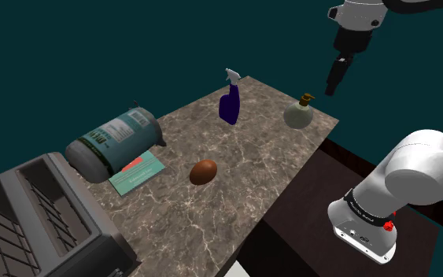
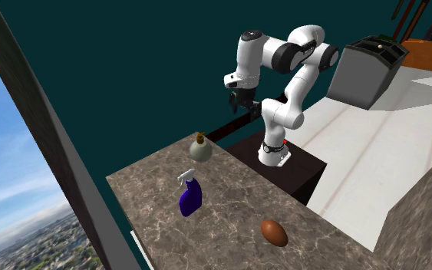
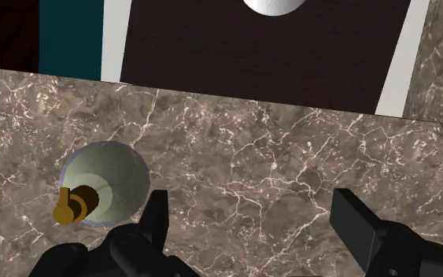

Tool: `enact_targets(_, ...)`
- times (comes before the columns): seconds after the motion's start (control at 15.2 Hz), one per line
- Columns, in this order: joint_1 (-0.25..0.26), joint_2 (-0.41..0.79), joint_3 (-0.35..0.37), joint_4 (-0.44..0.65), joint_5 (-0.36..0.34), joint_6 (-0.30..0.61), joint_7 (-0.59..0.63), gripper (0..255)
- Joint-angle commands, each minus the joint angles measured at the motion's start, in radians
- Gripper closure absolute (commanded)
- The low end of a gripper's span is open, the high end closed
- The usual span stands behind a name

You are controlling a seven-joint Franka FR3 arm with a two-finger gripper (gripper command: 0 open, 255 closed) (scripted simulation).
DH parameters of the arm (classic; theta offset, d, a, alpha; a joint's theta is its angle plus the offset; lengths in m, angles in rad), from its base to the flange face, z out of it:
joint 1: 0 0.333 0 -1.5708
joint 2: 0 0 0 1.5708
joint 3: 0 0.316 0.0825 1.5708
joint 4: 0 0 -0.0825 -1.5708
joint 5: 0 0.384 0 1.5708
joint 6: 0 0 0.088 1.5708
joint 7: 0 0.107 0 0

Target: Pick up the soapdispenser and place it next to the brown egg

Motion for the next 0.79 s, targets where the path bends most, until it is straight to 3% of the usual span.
enact_targets(0.0, 0.0, 0.0, 0.0, 0.0, 0.0, 0.0, 0.0, 0)
enact_targets(0.73, -0.081, 0.211, -0.193, -0.069, -0.084, 0.351, -0.126, 0)
